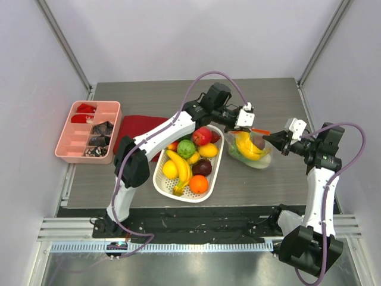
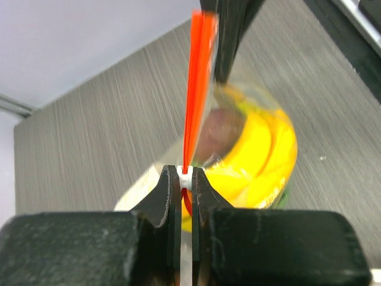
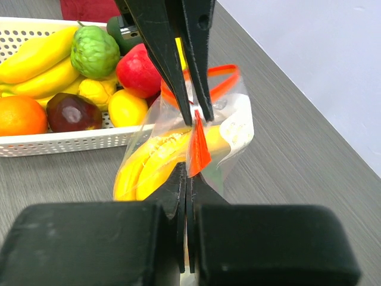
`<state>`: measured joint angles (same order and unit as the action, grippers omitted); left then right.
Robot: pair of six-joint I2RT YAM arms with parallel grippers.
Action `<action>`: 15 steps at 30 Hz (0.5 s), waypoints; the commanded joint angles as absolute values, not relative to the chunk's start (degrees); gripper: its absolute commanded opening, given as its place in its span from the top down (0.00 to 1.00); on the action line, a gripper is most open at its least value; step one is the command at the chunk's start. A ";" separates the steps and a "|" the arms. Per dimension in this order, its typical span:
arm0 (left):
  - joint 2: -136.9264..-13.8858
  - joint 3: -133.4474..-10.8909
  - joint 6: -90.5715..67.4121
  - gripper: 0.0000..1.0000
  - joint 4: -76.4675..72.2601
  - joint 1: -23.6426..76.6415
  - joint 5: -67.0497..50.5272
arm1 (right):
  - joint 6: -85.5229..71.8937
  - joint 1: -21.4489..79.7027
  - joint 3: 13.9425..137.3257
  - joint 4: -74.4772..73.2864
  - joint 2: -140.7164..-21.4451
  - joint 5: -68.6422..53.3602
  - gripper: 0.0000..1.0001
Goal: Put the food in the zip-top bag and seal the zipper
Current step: Zip the zipper food storage bag at the center of the board.
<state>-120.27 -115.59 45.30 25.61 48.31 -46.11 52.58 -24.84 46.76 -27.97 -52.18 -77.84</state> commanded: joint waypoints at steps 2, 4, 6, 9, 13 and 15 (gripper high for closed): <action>-117.69 -111.80 49.21 1.00 30.84 43.16 -41.48 | 53.17 -27.24 49.04 -26.28 -52.56 -80.86 0.99; -116.81 -111.19 50.53 1.00 32.60 42.46 -41.22 | 53.26 -27.95 49.22 -26.28 -53.08 -80.86 0.99; -116.28 -110.48 51.15 1.00 33.39 41.31 -41.05 | 53.52 -29.00 49.48 -26.37 -53.52 -81.03 0.99; -115.66 -110.04 52.12 1.00 34.19 40.08 -40.52 | 53.79 -30.58 49.83 -26.19 -54.14 -81.39 0.99; -115.31 -110.21 53.26 1.00 35.15 38.50 -39.99 | 53.70 -31.99 50.10 -26.28 -54.75 -81.83 0.99; -115.14 -110.04 53.70 1.00 35.94 37.97 -39.90 | 53.61 -32.78 50.27 -26.28 -54.75 -82.00 0.99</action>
<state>-118.74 -110.65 51.16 32.10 40.86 -44.23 52.58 -30.65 46.85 -28.34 -55.05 -79.31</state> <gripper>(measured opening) 0.056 0.015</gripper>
